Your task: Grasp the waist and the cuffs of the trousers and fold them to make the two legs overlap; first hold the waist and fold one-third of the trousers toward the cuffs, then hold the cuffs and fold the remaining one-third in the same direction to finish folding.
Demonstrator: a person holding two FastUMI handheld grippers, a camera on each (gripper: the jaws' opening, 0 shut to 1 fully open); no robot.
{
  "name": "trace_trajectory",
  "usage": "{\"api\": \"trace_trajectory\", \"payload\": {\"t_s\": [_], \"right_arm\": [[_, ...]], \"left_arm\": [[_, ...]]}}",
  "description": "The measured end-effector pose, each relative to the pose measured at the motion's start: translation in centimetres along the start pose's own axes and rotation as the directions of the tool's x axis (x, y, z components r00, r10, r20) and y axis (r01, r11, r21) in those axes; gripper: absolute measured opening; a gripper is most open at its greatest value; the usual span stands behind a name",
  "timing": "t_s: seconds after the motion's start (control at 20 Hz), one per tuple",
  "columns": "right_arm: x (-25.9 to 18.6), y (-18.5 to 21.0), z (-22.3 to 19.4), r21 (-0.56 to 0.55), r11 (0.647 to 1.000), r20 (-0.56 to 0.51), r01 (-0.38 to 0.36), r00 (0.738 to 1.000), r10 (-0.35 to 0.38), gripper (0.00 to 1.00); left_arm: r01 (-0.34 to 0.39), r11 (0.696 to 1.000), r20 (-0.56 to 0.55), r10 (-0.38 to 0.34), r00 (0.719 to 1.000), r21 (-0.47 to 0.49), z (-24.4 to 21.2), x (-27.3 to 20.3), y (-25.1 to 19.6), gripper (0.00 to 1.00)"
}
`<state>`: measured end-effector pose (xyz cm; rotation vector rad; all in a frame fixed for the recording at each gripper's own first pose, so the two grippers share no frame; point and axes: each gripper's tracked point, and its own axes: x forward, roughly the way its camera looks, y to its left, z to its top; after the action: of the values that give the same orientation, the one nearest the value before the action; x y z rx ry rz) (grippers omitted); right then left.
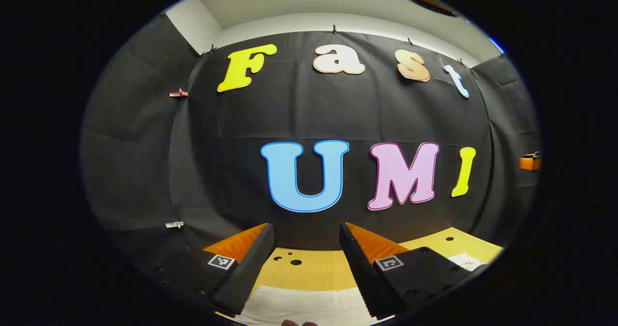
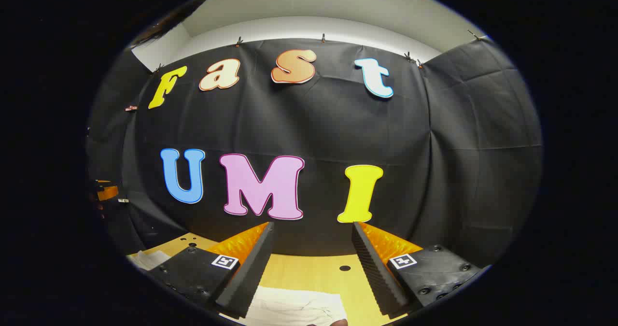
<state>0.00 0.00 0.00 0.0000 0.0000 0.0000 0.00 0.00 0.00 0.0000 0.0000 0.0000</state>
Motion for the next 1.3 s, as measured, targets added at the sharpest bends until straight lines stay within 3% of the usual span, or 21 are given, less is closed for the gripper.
{"api": "trace_trajectory", "payload": {"t_s": [0.65, 0.85, 1.1, 1.2, 1.3], "right_arm": [[-0.4, -0.2, -4.0, -0.046, 0.998, -0.08, -0.037, 0.996, 0.034, 0.97], [-1.0, -0.4, -5.6, -0.101, 0.993, -0.126, -0.069, 0.99, 0.056, 0.97], [-2.1, -0.5, -8.0, -0.199, 0.973, -0.204, -0.12, 0.976, 0.078, 0.97], [-2.5, -0.4, -9.1, -0.231, 0.963, -0.235, -0.14, 0.968, 0.084, 0.97], [-3.0, -0.5, -10.0, -0.247, 0.956, -0.264, -0.156, 0.96, 0.088, 0.97]], "left_arm": [[0.038, 0.999, -0.072, -0.038, 0.997, 0.002, -4.5, -0.2, 0.7, 0.9], [0.128, 0.992, -0.128, -0.126, 0.984, 0.014, -7.5, -1.1, 0.7, 0.9], [0.291, 0.955, -0.307, -0.262, 0.915, 0.05, -13.8, -2.9, 2.2, 0.87], [0.378, 0.92, -0.405, -0.307, 0.861, 0.107, -17.4, -4.0, 3.2, 0.87], [0.488, 0.857, -0.513, -0.348, 0.785, 0.165, -21.4, -5.5, 4.4, 0.88]]}}
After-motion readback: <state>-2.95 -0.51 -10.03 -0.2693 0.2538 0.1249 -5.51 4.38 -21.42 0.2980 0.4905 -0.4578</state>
